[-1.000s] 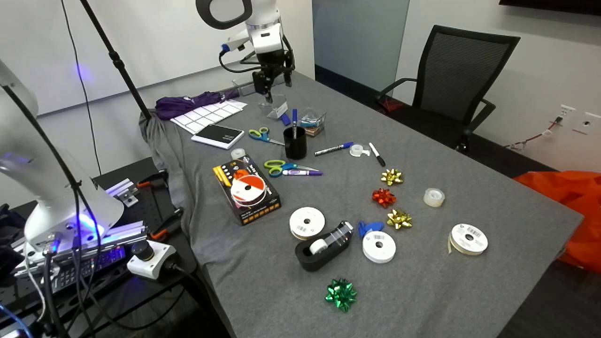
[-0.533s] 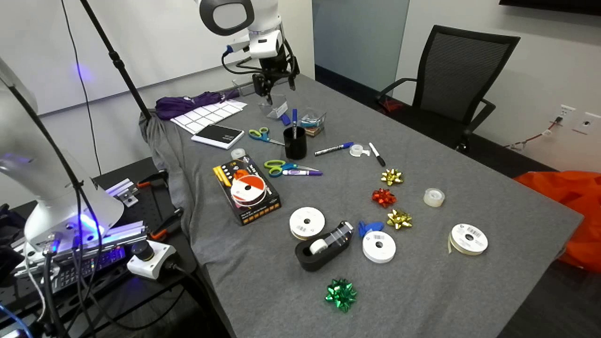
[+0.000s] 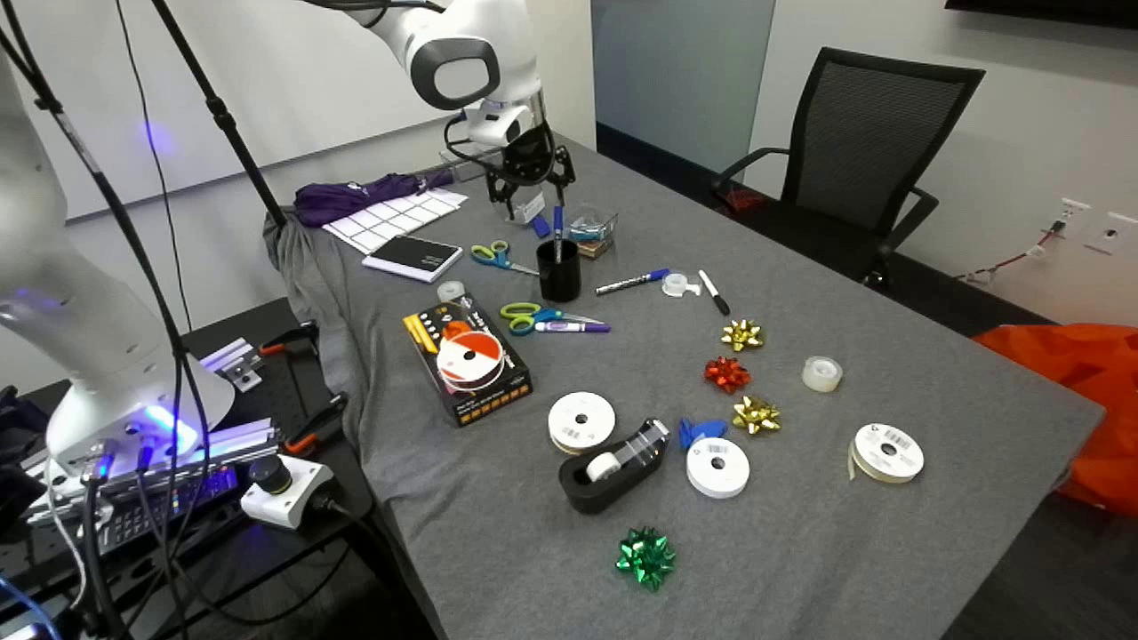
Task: Remove the marker from the black cup and put it on the table
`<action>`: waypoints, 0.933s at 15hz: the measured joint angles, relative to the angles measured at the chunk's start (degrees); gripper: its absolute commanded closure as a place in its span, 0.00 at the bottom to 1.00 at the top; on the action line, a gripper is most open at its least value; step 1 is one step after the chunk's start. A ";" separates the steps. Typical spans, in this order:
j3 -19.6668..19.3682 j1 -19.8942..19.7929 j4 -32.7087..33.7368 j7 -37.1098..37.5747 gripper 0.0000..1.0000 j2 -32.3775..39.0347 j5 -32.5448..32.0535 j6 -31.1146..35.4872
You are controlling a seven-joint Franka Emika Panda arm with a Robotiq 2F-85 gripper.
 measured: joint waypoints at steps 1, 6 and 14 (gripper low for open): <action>0.12 0.24 0.78 1.83 0.00 1.14 0.96 0.16; 0.57 0.34 4.67 6.76 0.00 5.58 5.88 3.33; 0.13 0.34 7.30 9.89 0.47 11.02 5.88 9.68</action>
